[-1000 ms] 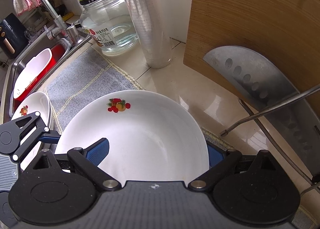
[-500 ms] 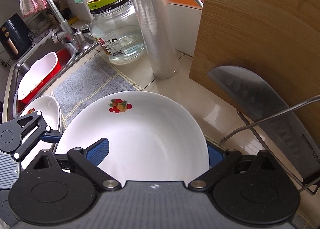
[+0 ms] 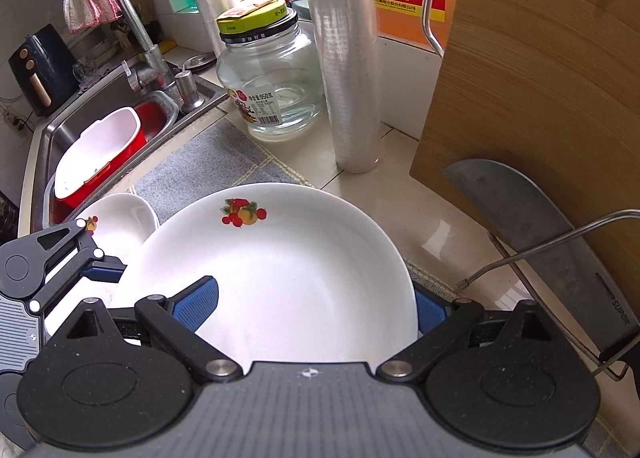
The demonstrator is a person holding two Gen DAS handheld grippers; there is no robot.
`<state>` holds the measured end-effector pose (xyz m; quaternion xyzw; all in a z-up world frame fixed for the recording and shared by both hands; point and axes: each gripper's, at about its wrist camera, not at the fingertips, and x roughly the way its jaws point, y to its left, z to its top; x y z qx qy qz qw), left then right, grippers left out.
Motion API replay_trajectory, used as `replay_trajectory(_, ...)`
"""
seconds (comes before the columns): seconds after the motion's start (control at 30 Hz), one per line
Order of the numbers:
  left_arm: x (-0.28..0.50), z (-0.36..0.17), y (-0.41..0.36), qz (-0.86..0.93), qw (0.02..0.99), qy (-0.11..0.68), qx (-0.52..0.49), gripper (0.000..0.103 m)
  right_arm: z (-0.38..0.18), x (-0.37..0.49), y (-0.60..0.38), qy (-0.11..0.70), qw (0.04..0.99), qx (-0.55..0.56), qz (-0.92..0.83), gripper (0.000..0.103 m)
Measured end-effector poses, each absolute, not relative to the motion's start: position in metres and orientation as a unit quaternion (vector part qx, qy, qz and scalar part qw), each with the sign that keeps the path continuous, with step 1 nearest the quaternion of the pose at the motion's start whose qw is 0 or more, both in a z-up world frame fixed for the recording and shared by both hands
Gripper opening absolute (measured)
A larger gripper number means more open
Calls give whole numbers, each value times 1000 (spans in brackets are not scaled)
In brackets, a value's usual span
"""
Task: Organize plates and bowls
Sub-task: 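Lift and carry the fruit-decal plate with the right gripper toward the plate stack, then lower the fruit-decal plate onto the stack with the right gripper while the left gripper supports it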
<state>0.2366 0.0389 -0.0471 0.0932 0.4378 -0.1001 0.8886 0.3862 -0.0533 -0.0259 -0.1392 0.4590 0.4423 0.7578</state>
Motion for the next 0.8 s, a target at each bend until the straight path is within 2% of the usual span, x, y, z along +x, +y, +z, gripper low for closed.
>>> replay_trajectory(0.8,176,-33,64,-53,894,439,73,101,-7,327,-19,440,738,-162,485,101)
